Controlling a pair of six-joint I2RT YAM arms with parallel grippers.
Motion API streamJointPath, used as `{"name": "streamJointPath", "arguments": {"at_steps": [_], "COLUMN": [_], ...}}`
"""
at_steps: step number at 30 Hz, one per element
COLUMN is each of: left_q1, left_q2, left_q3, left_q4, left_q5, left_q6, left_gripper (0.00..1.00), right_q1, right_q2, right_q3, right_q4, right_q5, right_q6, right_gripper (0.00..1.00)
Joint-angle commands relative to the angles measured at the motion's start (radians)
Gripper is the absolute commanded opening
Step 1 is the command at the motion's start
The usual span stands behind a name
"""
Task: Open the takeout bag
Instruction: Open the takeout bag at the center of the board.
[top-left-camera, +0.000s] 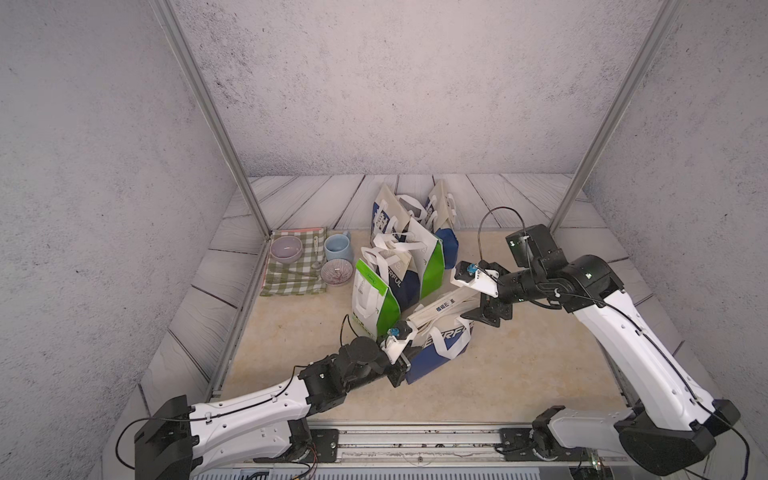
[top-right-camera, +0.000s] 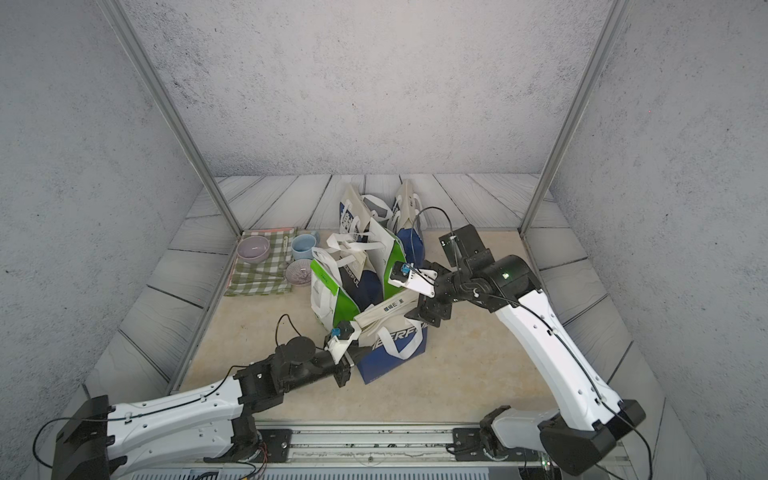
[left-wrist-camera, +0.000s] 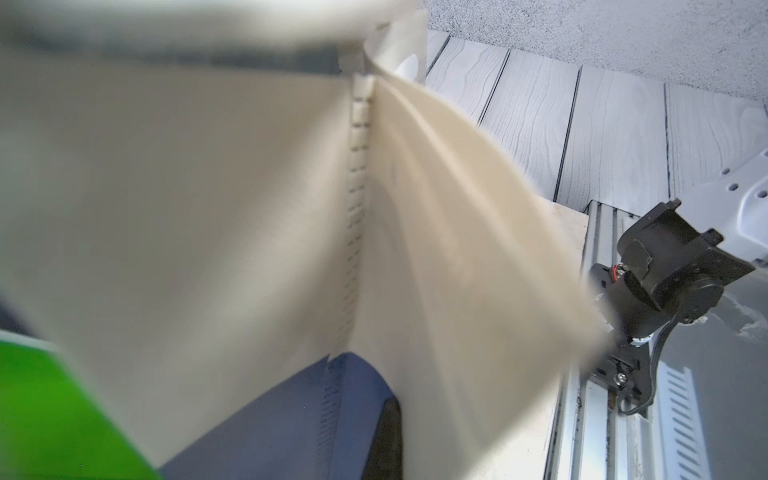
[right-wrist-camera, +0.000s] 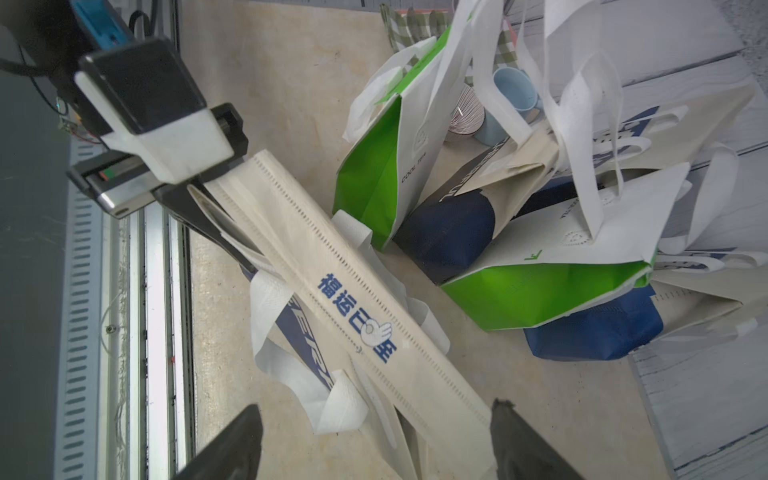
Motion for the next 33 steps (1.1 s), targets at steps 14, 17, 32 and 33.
{"name": "streamJointPath", "arguments": {"at_steps": [14, 17, 32, 33], "left_q1": [0.006, 0.006, 0.006, 0.005], "left_q2": [-0.142, -0.169, -0.284, -0.284], "left_q3": [0.066, 0.089, 0.103, 0.101], "left_q4": [-0.221, -0.281, -0.407, -0.406], "left_q5": [-0.010, -0.014, -0.049, -0.046], "left_q6": [-0.015, -0.008, 0.010, 0.008], "left_gripper": [0.42, 0.43, 0.43, 0.43], "right_q1": [0.079, 0.091, 0.107, 0.103], "right_q2": [0.191, 0.219, 0.165, 0.136], "right_q3": [0.096, 0.101, 0.040, 0.010], "right_q4": [-0.061, -0.067, 0.041, 0.079], "right_q5": [0.032, 0.049, 0.109, 0.124], "right_q6": [-0.127, -0.128, -0.086, -0.064], "right_gripper": [0.87, 0.87, 0.88, 0.89]}}
